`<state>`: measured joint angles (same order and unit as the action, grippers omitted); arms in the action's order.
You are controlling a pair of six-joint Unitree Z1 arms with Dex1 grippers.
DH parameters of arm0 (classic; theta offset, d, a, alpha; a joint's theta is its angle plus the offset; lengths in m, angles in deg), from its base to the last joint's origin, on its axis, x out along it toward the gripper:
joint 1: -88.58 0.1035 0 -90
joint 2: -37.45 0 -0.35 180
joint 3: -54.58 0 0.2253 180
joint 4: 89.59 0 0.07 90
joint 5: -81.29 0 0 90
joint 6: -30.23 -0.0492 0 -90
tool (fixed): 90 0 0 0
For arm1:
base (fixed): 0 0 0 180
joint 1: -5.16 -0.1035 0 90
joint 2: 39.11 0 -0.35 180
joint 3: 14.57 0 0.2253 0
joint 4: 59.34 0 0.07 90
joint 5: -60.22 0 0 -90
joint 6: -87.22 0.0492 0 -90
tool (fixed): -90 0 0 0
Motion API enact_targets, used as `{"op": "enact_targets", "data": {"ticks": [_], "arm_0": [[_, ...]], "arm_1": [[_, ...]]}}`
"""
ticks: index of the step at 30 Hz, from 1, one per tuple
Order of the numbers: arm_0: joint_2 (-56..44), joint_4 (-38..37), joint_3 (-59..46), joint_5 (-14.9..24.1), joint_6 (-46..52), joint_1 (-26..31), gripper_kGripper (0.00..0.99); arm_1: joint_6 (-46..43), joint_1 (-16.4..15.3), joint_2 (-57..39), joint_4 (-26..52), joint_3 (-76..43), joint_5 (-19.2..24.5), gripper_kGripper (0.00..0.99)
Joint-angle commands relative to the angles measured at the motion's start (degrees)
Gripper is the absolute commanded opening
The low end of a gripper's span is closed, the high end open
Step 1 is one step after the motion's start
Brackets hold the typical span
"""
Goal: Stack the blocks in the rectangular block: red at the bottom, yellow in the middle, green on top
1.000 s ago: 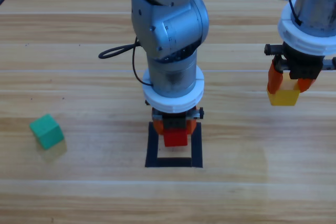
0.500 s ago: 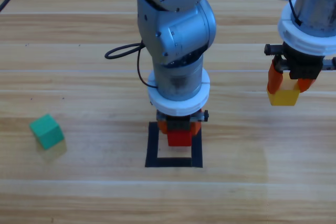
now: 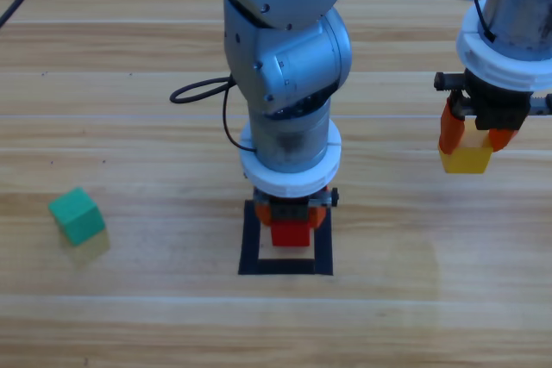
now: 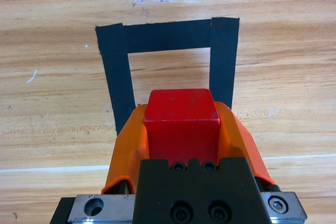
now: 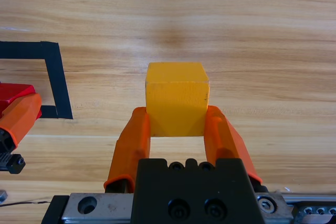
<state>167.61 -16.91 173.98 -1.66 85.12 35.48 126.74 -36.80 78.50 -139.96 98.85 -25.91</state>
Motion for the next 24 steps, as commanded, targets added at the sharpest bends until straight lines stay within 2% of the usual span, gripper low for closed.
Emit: {"op": "enact_targets", "data": {"ticks": [1, 24], "arm_0": [[2.7, -1.3, -1.1, 0.8, -0.2, -1.1, 0.0], [3.5, -2.5, -2.4, 1.0, -0.4, -1.1, 0.0]], "arm_1": [[-0.1, -1.6, 2.8, 1.4, -1.6, -0.3, 0.0], [-0.2, -1.6, 2.8, 1.4, -1.8, -0.4, 0.0]]}}
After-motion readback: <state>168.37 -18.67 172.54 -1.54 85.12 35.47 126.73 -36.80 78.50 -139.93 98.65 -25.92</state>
